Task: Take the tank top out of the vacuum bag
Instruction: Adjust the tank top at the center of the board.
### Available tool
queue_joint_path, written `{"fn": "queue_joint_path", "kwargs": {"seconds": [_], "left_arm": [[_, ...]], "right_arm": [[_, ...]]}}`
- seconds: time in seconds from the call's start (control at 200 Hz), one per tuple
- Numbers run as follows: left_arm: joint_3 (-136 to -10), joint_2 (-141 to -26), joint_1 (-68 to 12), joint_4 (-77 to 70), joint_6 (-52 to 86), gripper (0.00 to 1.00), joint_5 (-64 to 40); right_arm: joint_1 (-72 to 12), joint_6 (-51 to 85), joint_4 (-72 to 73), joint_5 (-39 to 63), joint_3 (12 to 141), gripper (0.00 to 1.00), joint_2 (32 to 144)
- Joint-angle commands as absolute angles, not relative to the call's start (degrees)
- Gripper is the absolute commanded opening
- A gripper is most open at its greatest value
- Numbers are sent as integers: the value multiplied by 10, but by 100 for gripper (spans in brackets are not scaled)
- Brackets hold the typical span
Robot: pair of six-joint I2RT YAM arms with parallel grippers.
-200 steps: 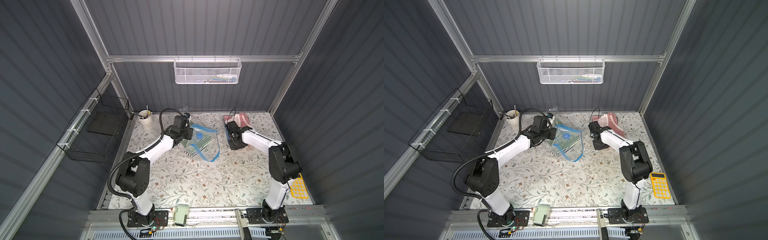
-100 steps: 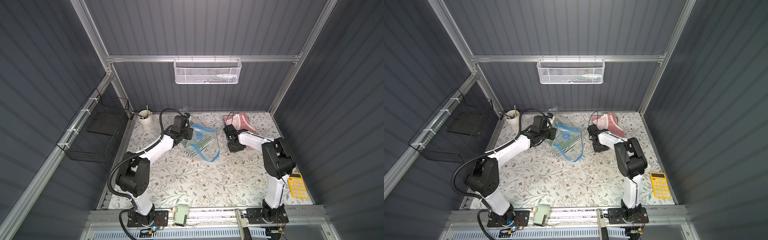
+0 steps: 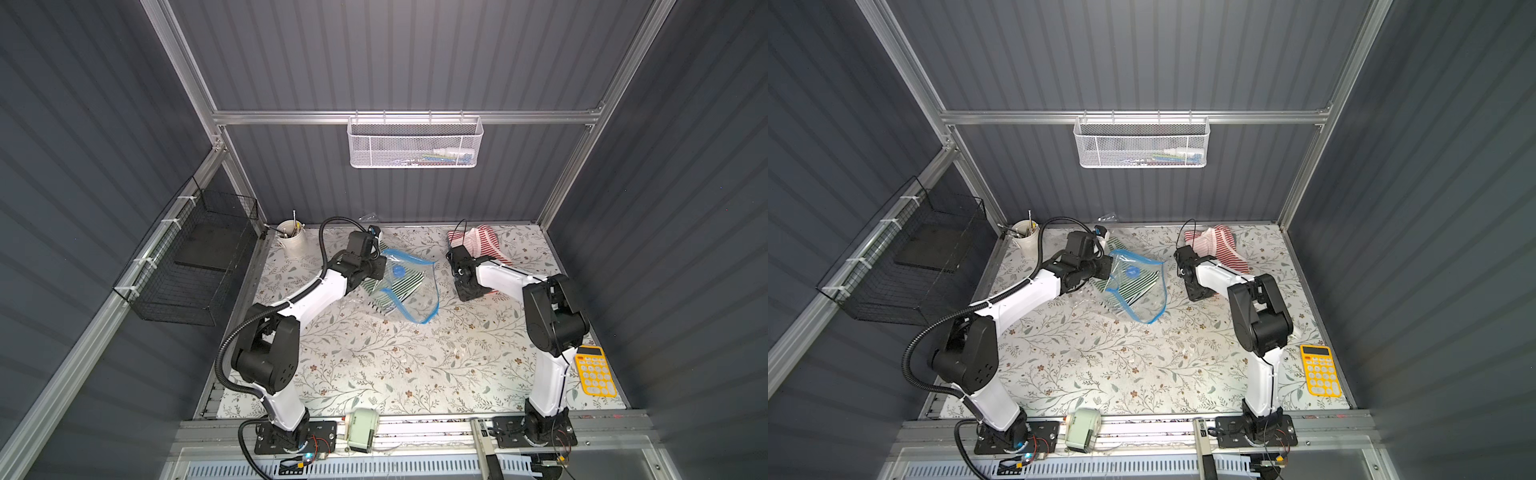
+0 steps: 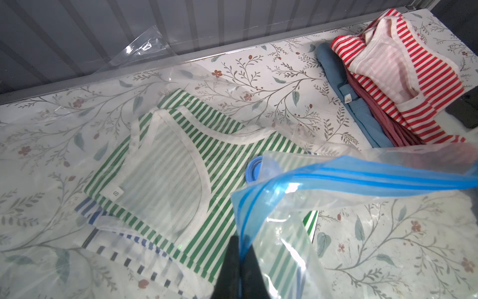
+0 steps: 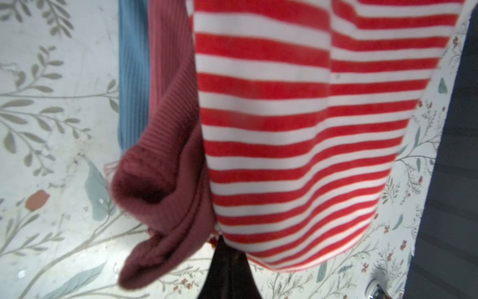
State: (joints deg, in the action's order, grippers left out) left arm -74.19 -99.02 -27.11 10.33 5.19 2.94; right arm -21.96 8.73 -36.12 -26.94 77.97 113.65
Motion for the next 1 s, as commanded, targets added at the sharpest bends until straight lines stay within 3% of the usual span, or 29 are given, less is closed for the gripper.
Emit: {"fn": "queue_joint_path", "kwargs": {"seconds": [0.0,0.245,0.665,0.815,0.845,0.87,0.995], "left_arm": [[-758,-1000,-272,119,54,0,22],[-759,-1001,-272,120,55,0,21],[-759,-1001,-272,121,54,0,20],[-760,-1000,-272,121,54,0,19],[-760,-999,-272,121,54,0,20],[-759,-999,-272,121,54,0,20],[-759,-998,-272,121,53,0,21]], "right_arm": [[-214,88,-361,-270,777,0,1123],[-213,93,-354,-259,764,0,1127],[-214,104,-316,-172,731,0,1034],[-214,105,-342,-195,748,0,1057],[-214,103,-345,-197,748,22,1064],[-214,102,-346,-199,745,32,1069],[-215,103,-340,-216,726,35,1081]]}}
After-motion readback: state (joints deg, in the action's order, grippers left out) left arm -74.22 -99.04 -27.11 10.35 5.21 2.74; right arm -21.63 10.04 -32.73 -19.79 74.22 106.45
